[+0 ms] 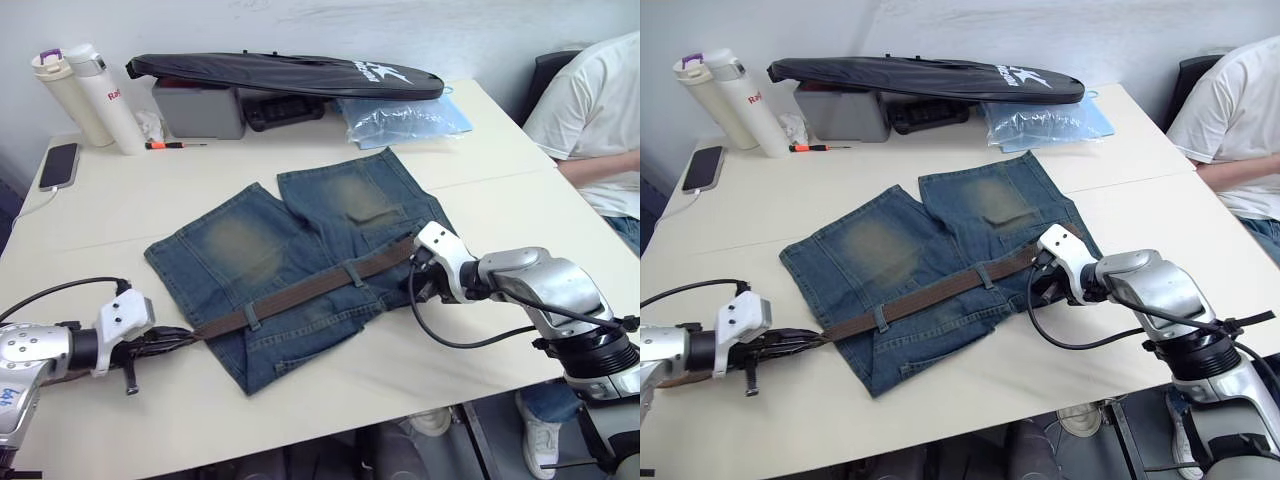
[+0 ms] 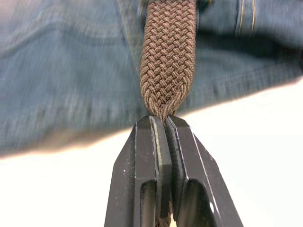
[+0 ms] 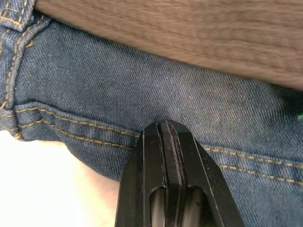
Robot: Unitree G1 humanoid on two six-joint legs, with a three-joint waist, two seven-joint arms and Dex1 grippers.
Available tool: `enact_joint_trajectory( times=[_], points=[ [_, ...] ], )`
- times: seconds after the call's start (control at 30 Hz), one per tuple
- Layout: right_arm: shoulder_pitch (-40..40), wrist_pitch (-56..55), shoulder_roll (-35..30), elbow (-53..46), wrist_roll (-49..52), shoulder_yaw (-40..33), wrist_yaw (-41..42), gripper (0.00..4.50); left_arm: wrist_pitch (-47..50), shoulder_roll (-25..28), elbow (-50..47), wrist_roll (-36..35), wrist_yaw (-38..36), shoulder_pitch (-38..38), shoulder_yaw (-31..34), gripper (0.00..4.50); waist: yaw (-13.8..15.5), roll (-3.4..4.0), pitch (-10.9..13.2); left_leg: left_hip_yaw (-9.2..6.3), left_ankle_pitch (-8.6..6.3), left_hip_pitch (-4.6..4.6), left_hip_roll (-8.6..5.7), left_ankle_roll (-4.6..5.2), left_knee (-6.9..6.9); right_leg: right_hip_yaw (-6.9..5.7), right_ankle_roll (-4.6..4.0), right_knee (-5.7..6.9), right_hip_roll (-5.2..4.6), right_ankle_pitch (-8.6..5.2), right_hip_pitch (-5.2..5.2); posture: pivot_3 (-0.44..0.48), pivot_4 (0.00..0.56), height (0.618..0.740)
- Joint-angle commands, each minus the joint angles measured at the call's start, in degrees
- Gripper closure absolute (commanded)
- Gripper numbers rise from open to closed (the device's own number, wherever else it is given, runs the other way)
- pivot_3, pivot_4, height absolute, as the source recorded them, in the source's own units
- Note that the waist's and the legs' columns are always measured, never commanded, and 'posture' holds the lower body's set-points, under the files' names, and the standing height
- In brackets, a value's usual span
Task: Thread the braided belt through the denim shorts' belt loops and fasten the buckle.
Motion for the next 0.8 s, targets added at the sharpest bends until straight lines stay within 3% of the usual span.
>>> enact_joint_trajectory(
  times=[0.03, 0.33, 0.4, 0.5, 0.57, 0.6, 0.7, 0.77, 0.8],
  points=[
    [0.71, -1.19, -0.15, 0.83, -1.13, 0.26, 0.12, 4.5, -0.81, 0.28, -0.15, 0.25, -0.29, 3.75, 4.19, 4.47, 0.09, -0.05, -0.03, 0.0, 0.0, 0.0, 0.0, 0.0, 0.01, 0.0, 0.0, 0.01, 0.0, 0.0, 0.0, 0.0, 0.15, 0.74],
    [0.97, -2.86, -0.17, 1.88, -1.55, 0.52, 0.61, 4.5, -2.56, -0.64, 1.68, 2.54, 1.75, 5.79, 4.84, 4.47, 0.11, -0.14, -0.09, 0.01, -0.02, 0.01, 0.03, -0.02, 0.0, -0.01, -0.05, 0.03, 0.0, -0.02, -0.01, 0.0, 0.15, 0.74],
    [0.95, -3.12, -0.13, 1.91, -1.47, 0.47, 0.75, 4.5, -0.47, -2.17, 0.9, -0.33, 2.61, 4.33, 5.94, 4.47, 0.11, -0.14, -0.09, 0.01, -0.02, 0.01, 0.03, -0.02, 0.0, -0.01, -0.05, 0.02, 0.0, -0.02, -0.01, 0.0, 0.15, 0.74],
    [0.82, -3.95, -0.31, 1.37, -1.24, 0.38, 1.47, 4.5, 5.3, -3.04, -1.12, -6.01, 1.26, 2.53, 7.5, 3.4, 0.14, -0.22, -0.11, 0.02, -0.03, 0.0, 0.03, -0.02, 0.02, -0.01, -0.04, 0.06, -0.01, -0.02, -0.01, 0.0, 0.15, 0.74],
    [0.27, -4.17, -1.08, -0.15, -0.16, -0.11, 3.27, 4.5, 7.49, -1.16, -1.99, -7.0, -1.06, 2.74, 7.95, 2.32, 0.13, -0.21, -0.11, 0.01, -0.03, 0.0, 0.03, -0.02, 0.04, -0.01, -0.04, 0.07, -0.01, -0.01, -0.01, 0.0, 0.15, 0.74],
    [-0.21, -4.16, -1.73, -0.91, 0.15, -0.58, 3.93, 4.5, 8.82, 0.27, -1.99, -7.72, -2.21, 2.33, 8.87, 2.08, 0.12, -0.18, -0.09, 0.01, -0.03, 0.0, 0.03, -0.02, 0.04, -0.01, -0.04, 0.06, -0.01, -0.01, -0.01, 0.0, 0.15, 0.74],
    [-1.26, -3.38, -3.51, -2.71, 1.52, -2.73, 5.6, 4.5, 12.96, 3.11, -1.54, -11.13, -3.56, -0.62, 12.0, 0.78, 0.14, -0.1, -0.01, 0.01, -0.03, -0.02, 0.04, -0.03, 0.01, -0.02, -0.04, 0.07, 0.01, -0.02, -0.06, 0.0, 0.15, 0.74],
    [-2.28, -2.55, -5.19, -3.95, 2.92, -3.95, 7.63, 4.5, 16.76, 4.76, -1.79, -13.88, -3.8, -4.25, 12.67, 0.05, 0.22, -0.05, 0.05, 0.01, -0.03, -0.03, 0.03, -0.03, 0.01, -0.03, -0.07, 0.07, 0.01, -0.03, -0.08, 0.0, 0.15, 0.74],
    [-2.72, -2.18, -6.05, -4.6, 3.63, -4.52, 8.56, 4.5, 18.69, 5.12, -2.36, -15.3, -3.54, -6.21, 12.52, 0.05, 0.28, -0.01, 0.08, 0.01, -0.03, -0.04, 0.03, -0.03, 0.02, -0.03, -0.07, 0.07, 0.01, -0.03, -0.08, 0.0, 0.15, 0.74]
  ],
)
